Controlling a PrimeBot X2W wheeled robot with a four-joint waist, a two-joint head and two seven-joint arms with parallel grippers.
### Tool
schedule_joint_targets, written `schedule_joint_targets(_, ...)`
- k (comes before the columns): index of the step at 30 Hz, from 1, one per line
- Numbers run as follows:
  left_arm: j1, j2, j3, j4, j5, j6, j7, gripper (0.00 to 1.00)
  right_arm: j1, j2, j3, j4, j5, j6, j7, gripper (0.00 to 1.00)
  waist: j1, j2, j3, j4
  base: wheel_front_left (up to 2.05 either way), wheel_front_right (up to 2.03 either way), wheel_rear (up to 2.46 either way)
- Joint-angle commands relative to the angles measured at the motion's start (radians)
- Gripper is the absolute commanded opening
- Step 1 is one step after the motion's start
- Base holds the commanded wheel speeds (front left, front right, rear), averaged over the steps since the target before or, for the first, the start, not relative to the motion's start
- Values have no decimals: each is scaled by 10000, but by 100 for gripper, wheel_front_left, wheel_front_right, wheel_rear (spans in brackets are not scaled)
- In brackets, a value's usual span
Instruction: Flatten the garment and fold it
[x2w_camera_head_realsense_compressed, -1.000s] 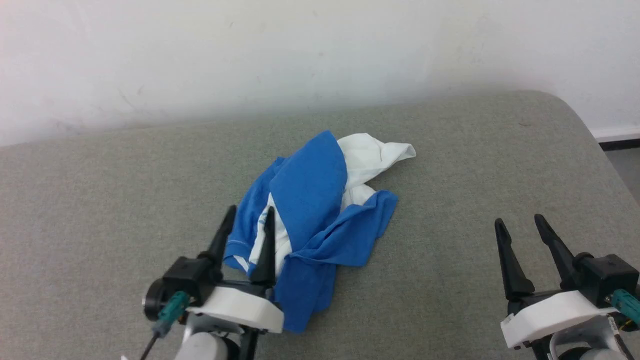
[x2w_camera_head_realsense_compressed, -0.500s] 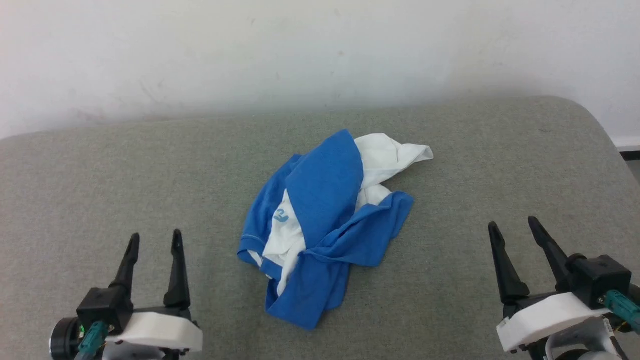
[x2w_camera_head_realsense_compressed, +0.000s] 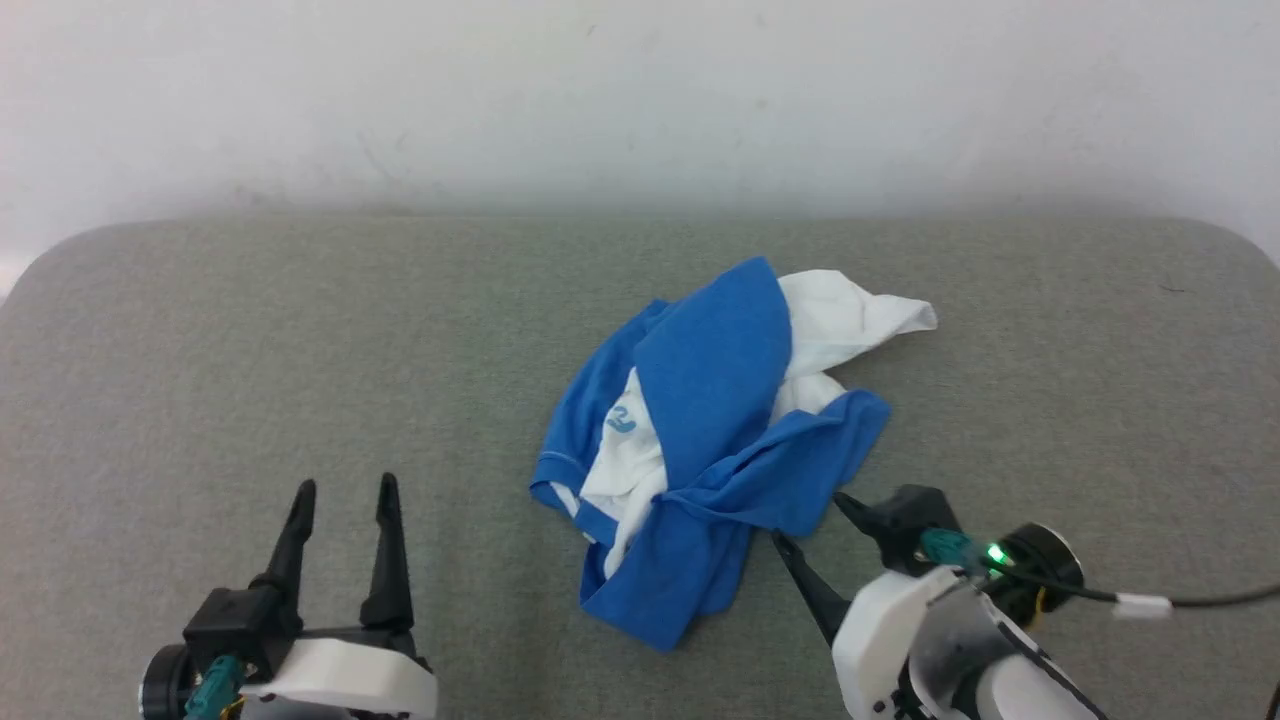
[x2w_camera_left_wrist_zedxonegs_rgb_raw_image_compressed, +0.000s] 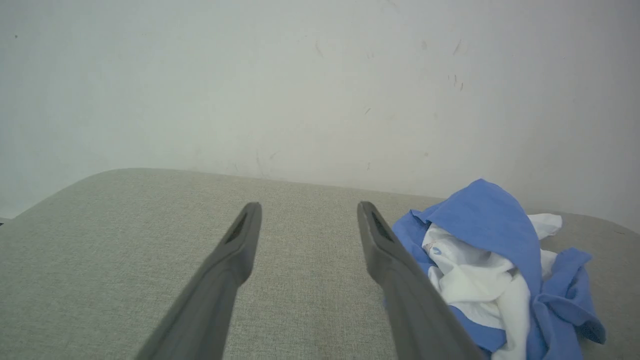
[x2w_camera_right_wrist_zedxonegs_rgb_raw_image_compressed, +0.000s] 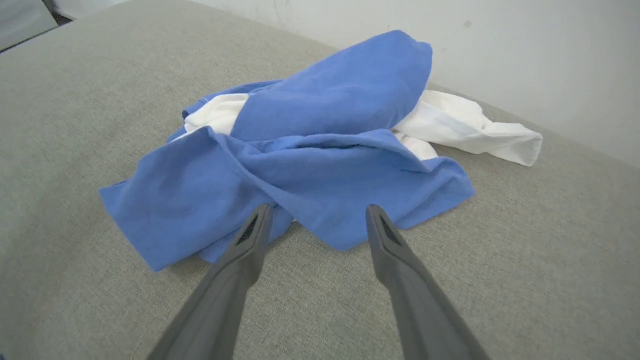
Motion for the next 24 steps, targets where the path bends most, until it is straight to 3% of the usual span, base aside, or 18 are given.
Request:
schedule_joint_targets(1,-128,-115,-58,3,-12,-105,-47,100,-518,-218,385,422,177,-9,170,100,0,0,138,372,0,0,0)
schedule_joint_targets(10,-389,-461,-129,205,89,-323,-47,100,-2345,-449,1515,3311,635,-9,91,100,0,0,368,877,0,0,0)
schedule_joint_targets(11,-401,-488,-122,230,107,-342,-47,100,-2493,-451,1537,3584,605,-9,-34,69,0,0,378,890,0,0,0)
schedule_joint_targets(12,-416,-513,-113,251,125,-359,-47,100,-2600,-397,1546,3852,676,-9,-135,24,0,0,393,896,0,0,0)
schedule_joint_targets(13,-426,-538,-100,267,141,-376,-47,100,-2717,-376,1560,4076,677,-9,-261,0,0,0,399,892,0,0,0)
schedule_joint_targets(19,-390,-650,6,308,229,-491,-47,100,-2907,-291,1067,4338,547,-9,-1250,0,0,0,324,700,0,0,0)
schedule_joint_targets(24,-340,-712,106,316,308,-571,-47,100,-2238,-403,-598,2929,47,-9,-1832,0,0,0,219,433,0,0,0)
